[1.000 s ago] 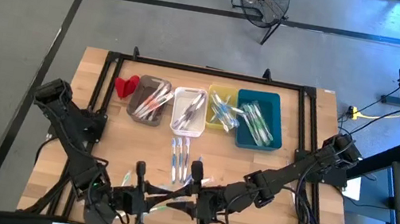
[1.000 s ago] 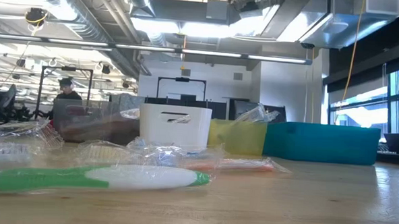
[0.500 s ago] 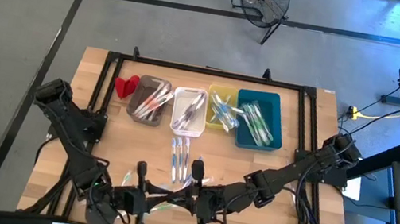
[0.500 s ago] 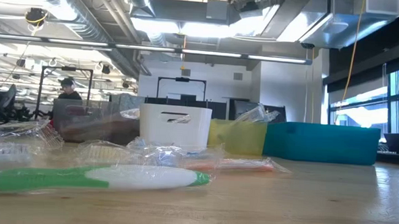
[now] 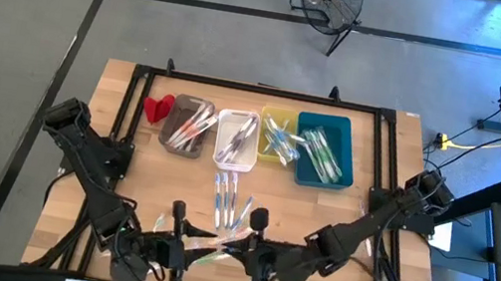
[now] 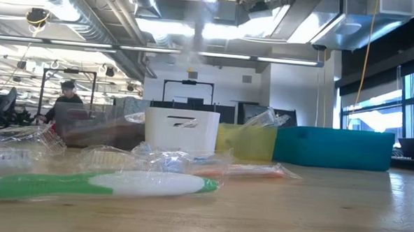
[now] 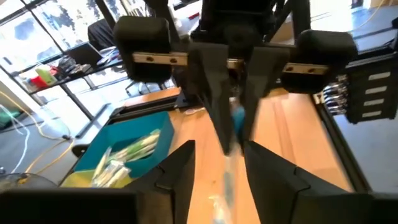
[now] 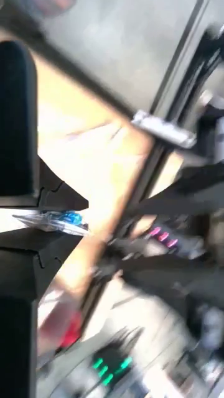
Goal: Pick & Place Toothbrushes
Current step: Put the blue toothbrush into the yellow bin
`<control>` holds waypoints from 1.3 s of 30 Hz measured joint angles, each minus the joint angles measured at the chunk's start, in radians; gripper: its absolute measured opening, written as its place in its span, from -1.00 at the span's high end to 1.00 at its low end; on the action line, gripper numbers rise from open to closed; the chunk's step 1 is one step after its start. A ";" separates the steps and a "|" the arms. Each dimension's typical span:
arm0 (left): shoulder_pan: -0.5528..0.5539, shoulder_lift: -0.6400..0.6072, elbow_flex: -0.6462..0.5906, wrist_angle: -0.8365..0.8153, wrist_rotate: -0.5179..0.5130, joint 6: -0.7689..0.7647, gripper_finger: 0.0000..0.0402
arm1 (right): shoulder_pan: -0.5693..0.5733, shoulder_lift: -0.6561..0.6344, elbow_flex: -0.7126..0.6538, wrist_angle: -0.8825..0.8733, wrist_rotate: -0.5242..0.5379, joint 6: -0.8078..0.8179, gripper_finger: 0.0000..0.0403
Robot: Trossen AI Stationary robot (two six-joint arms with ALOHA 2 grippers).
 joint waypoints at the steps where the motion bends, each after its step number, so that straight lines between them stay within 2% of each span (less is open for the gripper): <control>1: 0.000 0.000 0.000 -0.010 -0.003 -0.004 0.32 | 0.010 0.000 0.000 -0.032 0.041 0.025 0.89; 6: 0.001 0.000 0.000 -0.030 -0.006 -0.005 0.30 | 0.050 -0.026 0.001 -0.241 0.287 0.129 0.89; 15: 0.000 0.000 0.000 -0.039 0.014 -0.011 0.33 | 0.022 -0.108 0.002 -0.593 0.613 0.263 0.89; 19: 0.000 0.000 0.000 -0.070 0.037 -0.041 0.33 | -0.044 -0.151 0.002 -0.783 0.623 0.472 0.89; 24: -0.001 0.001 0.000 -0.125 0.047 -0.094 0.33 | -0.111 -0.151 0.002 -0.919 0.671 0.595 0.89; 28: -0.002 0.001 0.000 -0.154 0.047 -0.122 0.32 | -0.145 -0.152 -0.036 -0.905 0.712 0.615 0.89; 33: -0.002 0.001 0.000 -0.174 0.068 -0.137 0.34 | -0.143 -0.196 -0.134 -0.896 0.707 0.645 0.89; 39: -0.002 0.001 0.000 -0.183 0.072 -0.137 0.33 | -0.108 -0.392 -0.271 -0.893 0.701 0.727 0.89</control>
